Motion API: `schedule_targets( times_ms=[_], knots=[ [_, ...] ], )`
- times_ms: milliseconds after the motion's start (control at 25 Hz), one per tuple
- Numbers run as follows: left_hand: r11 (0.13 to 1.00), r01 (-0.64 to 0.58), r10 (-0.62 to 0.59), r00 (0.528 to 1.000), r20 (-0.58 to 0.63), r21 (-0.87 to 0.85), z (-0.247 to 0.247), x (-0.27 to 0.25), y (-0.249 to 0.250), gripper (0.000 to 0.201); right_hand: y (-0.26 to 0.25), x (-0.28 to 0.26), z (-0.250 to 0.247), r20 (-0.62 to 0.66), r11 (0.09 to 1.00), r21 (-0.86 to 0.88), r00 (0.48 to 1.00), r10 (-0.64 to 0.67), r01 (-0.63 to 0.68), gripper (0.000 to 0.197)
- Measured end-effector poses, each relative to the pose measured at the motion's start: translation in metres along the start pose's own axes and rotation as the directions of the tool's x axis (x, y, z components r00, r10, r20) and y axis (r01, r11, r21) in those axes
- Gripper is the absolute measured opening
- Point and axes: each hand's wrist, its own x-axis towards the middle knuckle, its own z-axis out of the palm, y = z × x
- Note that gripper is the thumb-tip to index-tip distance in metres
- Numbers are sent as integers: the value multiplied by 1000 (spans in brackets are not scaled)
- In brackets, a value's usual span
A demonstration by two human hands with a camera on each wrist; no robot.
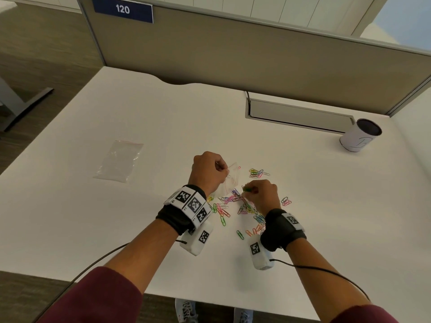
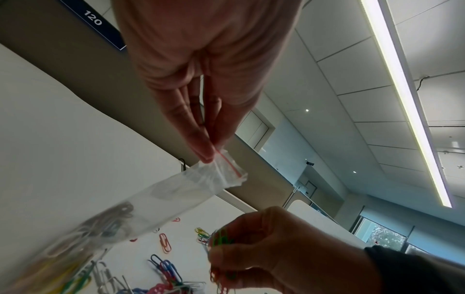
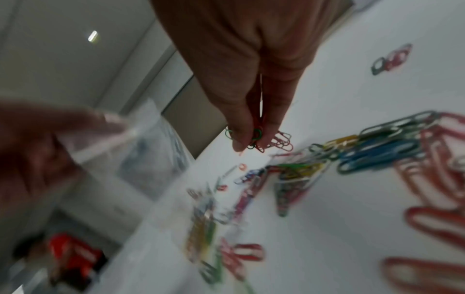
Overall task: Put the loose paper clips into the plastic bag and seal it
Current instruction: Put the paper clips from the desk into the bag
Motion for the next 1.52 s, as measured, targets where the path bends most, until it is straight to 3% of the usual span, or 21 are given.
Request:
schedule_targets(
  times_ms=[80,200,400,480,840,1120,1360,1520],
  knots=[
    [1000,-4,4,1000,1,-8,3,0,2,4,-4,-4,-13,-8,937,331,993,121,-111,18],
    [1000,-14,14,1000,7,-5,6,-1,4,4,-20,-16,-32,31,684,715,984,175,-144,22],
    [1000,-18,18,1000,6,8,8,-1,5,4,-50,-26,-52,84,328,937,988,130,-123,24],
    [1000,-20,20,1000,6,13,9,-2,6,4,-61,-25,-51,99,280,952,991,95,-122,23],
    [1000,-22,22,1000,-17,12,1,-2,4,2,-65,-29,-23,54,591,798,990,128,-120,19],
    [1000,-22,22,1000,-6,6,3,-3,8,4,-70,-27,-23,30,908,413,997,65,-71,18],
    [1000,-16,16,1000,-6,4,1,-2,10,5,-82,-23,-27,132,988,154,991,-22,1,23],
    [1000,-20,20,1000,-17,11,-2,-2,11,5,-87,-25,-31,141,993,107,988,-61,46,24]
  ],
)
